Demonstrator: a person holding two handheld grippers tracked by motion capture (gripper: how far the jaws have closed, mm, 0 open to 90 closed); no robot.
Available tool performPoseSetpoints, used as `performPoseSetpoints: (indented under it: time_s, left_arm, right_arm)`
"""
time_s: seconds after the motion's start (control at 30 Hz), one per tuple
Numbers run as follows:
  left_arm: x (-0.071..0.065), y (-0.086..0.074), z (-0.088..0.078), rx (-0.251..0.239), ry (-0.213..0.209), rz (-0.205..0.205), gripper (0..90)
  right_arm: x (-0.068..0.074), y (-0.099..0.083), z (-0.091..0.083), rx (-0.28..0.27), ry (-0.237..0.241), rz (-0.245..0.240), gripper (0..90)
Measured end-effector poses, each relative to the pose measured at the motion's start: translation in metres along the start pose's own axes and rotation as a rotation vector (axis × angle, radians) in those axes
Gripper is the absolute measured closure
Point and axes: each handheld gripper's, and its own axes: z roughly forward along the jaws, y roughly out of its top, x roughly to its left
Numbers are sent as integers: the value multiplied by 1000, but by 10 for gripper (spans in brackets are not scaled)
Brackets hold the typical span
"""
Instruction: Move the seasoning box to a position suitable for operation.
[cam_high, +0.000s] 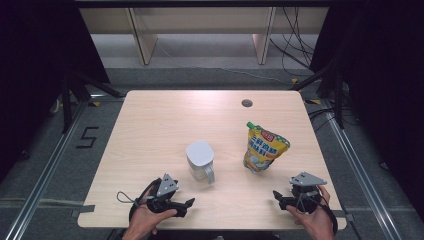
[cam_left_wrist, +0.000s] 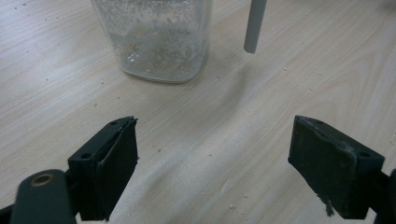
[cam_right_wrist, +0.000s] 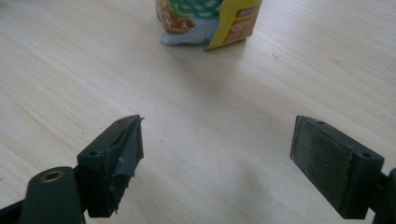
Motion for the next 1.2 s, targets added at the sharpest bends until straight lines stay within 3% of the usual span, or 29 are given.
performPoseSetpoints:
  time_s: [0.2, 0.23, 0.27, 0.37, 0.4, 0.43, 0.53, 0.6, 0.63, 0.67, 0.7, 0.77, 0.83, 0.87, 0.9, 0.93, 0.97, 1.03, 1.07, 1.1, 1.13, 1.2]
  left_arm:
    - [-1, 0, 0, -21, 5, -6, 152]
    - [1, 1, -1, -14, 3, 14, 158]
    - [1, 1, -1, -14, 3, 14, 167]
    - [0, 0, 0, -28, 14, -16, 182]
    - [0, 1, -1, -35, 6, -18, 194]
    - [-2, 2, 0, -61, -7, -45, 214]
    - [-1, 6, -1, -63, -16, -16, 280]
    - [-2, 7, 0, -73, -21, -26, 312]
    - [-4, 10, 0, -64, -48, -11, 329]
    - [-4, 10, 0, -64, -48, -11, 352]
    - [-8, 14, 3, -83, -54, -3, 360]
    - [-11, 20, 4, -97, -66, 12, 418]
    - [-14, 22, 7, -113, -71, 4, 441]
    - [-17, 24, 10, -129, -90, -16, 441]
    - [-19, 29, 17, -124, -146, 6, 455]
    - [-23, 30, 19, -124, -91, -2, 463]
    - [-12, 37, 22, -131, -86, 223, 471]
    - [-18, 40, 27, -112, -91, 199, 481]
    - [-25, 38, 31, -131, -99, 112, 481]
    - [-29, 38, 32, -111, -100, 58, 481]
    - [-28, 40, 34, -91, -134, 70, 479]
    - [-29, 41, 37, -95, -125, 66, 476]
  right_arm:
    - [0, 0, 0, 2, -4, 0, 176]
    - [-1, 0, 0, 0, -16, -36, 176]
    - [-1, 0, 0, 0, -16, -36, 176]
    - [-1, -1, 1, 9, -21, -30, 185]
    - [-1, -1, 0, 5, -24, -28, 187]
    - [0, 0, 0, -1, -25, -14, 191]
    - [-1, 0, 1, -11, -25, -23, 192]
    - [-1, 0, 1, -5, -26, -29, 191]
    - [-1, 0, 2, -3, -24, -37, 191]
    - [-1, 0, 2, -3, -24, -37, 191]
    - [1, -1, 2, 13, -17, -5, 192]
    - [-1, 0, 3, 6, -10, -29, 193]
    - [-1, 0, 3, -3, -11, -25, 193]
    - [-2, 0, 3, 2, -11, -35, 193]
    - [-2, 0, 3, 8, -25, -40, 201]
    - [-2, 0, 3, 9, -12, -42, 203]
    - [-1, 0, 3, 4, -19, -28, 202]
    - [-1, 0, 3, 5, -21, -33, 201]
    - [0, -1, 3, 13, -18, -25, 201]
    - [-1, -1, 3, 19, -18, -35, 201]
    - [-2, -1, 3, 16, -19, -36, 201]
    - [-1, -1, 2, 12, -18, -18, 201]
